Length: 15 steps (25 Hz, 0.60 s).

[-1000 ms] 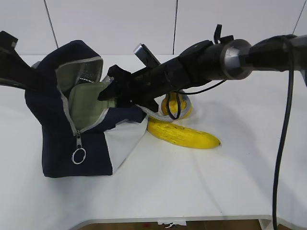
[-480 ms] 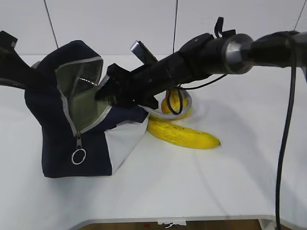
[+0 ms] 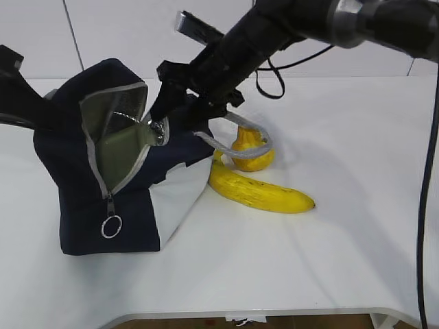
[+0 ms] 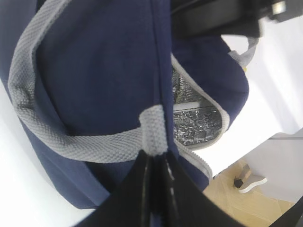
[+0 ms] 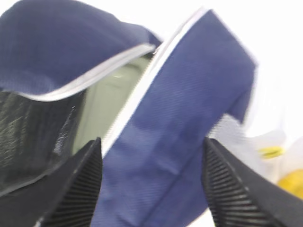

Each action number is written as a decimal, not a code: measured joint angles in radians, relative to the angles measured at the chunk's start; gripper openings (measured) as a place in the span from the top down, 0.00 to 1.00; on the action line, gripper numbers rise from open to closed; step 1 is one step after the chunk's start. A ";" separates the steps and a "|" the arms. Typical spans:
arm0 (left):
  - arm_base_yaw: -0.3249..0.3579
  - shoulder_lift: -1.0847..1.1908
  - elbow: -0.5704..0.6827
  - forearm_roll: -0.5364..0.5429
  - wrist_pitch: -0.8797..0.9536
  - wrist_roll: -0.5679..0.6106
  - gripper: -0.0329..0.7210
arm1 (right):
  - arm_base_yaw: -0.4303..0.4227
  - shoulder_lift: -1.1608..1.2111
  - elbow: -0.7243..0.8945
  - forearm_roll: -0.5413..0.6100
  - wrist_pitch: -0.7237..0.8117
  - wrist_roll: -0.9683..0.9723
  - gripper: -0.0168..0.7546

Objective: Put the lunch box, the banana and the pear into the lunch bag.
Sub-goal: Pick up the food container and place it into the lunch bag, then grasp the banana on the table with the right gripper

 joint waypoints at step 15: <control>0.000 0.000 -0.002 0.025 0.008 0.000 0.96 | -0.002 -0.085 -0.112 -0.262 0.113 0.070 0.32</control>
